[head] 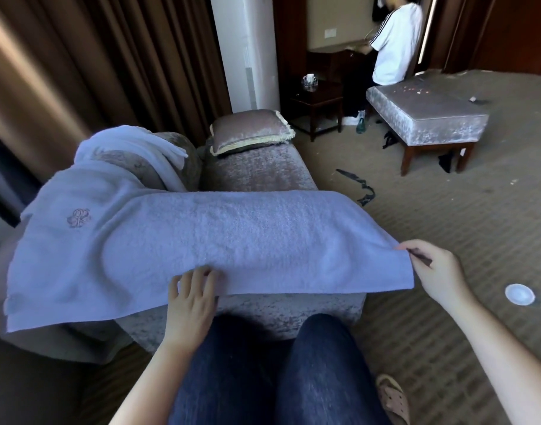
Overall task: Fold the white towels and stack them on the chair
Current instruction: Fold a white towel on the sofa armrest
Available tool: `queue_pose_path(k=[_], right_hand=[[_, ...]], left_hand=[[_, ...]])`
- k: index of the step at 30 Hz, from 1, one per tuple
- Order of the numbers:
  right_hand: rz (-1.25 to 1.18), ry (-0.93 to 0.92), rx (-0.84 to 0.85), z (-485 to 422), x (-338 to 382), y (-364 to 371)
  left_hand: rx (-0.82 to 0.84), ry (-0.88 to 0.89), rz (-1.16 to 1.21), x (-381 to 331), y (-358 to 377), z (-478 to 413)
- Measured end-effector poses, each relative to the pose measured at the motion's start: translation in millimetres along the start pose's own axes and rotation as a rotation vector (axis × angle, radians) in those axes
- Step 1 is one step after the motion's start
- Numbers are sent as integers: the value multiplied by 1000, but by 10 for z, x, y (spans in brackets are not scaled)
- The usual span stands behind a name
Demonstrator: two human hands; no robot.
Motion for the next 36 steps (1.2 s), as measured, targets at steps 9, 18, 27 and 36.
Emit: queue_pose_path(k=[9, 18, 27, 36], right_hand=[[97, -4, 7, 203, 21, -82], [196, 51, 112, 389, -137, 18], [-143, 9, -84, -195, 340, -58], [143, 148, -218, -1133, 367, 221]], left_hand=[[15, 0, 281, 518, -185, 136], [81, 120, 379, 860, -595, 39], [160, -125, 589, 1045, -911, -1066], [147, -33, 280, 1146, -471, -2304]])
Point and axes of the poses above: each hand's wrist, its own z-axis away from the middle knuckle, its own y-axis out of the palm, x = y × z, the point moved 1 cm from there along -z, towards the middle knuckle, and after that the axes turned 10 degrees about -z, right-handed, at the moved point
